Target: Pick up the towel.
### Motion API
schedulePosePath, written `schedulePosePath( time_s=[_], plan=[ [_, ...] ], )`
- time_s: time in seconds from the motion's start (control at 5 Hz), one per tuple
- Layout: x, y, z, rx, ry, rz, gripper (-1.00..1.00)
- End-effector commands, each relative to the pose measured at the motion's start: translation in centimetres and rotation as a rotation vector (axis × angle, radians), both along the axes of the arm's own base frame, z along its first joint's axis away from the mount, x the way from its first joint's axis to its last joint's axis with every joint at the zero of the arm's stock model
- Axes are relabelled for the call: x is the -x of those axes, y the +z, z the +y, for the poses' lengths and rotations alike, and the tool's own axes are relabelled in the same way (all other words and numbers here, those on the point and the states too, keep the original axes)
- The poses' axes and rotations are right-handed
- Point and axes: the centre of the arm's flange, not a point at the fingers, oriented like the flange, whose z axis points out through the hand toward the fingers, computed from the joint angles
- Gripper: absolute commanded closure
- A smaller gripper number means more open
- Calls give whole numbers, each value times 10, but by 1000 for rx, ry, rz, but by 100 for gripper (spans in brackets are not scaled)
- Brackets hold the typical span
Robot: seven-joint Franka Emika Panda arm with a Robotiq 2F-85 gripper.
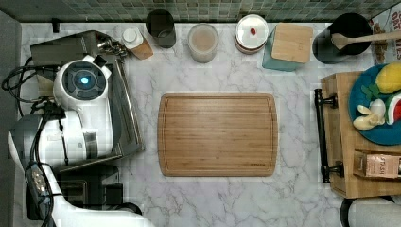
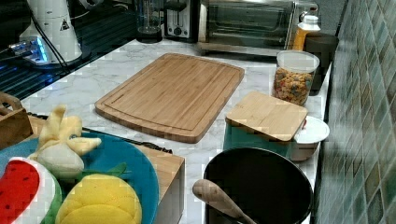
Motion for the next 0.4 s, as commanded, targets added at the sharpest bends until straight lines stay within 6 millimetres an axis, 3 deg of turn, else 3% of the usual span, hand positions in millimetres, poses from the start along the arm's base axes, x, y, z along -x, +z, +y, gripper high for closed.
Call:
schedulePosePath(
  time_s=[0.2, 0.4],
  plan=[
    [-10, 50, -71, 5, -244, -65, 100],
    [-1, 59, -109, -10, -325, -72, 100]
  ],
)
